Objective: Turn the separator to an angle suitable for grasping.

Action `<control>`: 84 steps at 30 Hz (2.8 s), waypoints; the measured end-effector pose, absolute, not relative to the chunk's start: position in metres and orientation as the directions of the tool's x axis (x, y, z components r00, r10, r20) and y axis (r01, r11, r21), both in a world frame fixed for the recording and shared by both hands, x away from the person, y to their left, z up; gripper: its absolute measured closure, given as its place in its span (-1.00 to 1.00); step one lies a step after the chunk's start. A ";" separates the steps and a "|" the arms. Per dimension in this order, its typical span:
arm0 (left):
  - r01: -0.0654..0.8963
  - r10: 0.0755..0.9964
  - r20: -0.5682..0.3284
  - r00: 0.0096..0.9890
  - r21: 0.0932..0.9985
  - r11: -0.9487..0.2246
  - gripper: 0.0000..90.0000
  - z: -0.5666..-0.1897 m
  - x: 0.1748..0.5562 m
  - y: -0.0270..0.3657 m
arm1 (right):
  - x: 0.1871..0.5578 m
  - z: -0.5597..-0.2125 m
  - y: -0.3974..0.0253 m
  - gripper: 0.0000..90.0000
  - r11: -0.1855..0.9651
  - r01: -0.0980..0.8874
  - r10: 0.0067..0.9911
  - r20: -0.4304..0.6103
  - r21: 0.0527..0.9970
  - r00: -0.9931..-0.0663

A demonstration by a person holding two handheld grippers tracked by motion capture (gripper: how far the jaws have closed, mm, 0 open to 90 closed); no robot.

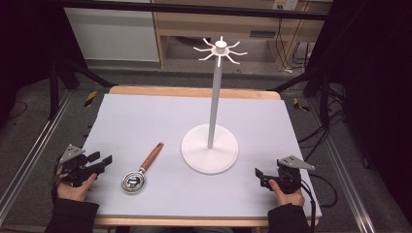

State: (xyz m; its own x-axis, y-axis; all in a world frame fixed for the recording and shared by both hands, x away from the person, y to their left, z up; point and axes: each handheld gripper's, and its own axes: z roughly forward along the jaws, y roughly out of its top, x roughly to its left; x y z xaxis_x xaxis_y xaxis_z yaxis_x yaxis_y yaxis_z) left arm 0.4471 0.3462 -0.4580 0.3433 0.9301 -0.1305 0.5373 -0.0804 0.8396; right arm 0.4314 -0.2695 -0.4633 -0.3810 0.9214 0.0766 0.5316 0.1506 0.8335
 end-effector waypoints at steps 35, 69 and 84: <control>0.525 0.888 -0.104 0.447 0.835 -0.167 -0.19 -0.426 0.443 0.315 | 0.428 -0.459 -0.271 -0.84 0.159 0.526 0.920 0.067 0.835 -0.385; 0.528 0.852 -0.080 0.518 0.813 -0.245 -0.09 -0.403 0.466 0.266 | 0.430 -0.459 -0.269 -0.85 0.179 0.534 0.915 0.059 0.827 -0.398; 0.551 0.833 -0.066 0.550 0.777 -0.303 -0.08 -0.403 0.481 0.239 | 0.430 -0.459 -0.269 -0.85 0.180 0.532 0.917 0.056 0.827 -0.395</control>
State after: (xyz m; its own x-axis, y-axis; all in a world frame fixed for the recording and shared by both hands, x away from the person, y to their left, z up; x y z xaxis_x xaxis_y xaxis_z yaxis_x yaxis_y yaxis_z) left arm 0.4813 0.2387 -0.4035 0.5500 0.8326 -0.0656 0.5512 -0.3029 0.7774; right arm 0.4303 -0.2693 -0.4585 -0.3955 0.9168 0.0556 0.5325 0.1796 0.8272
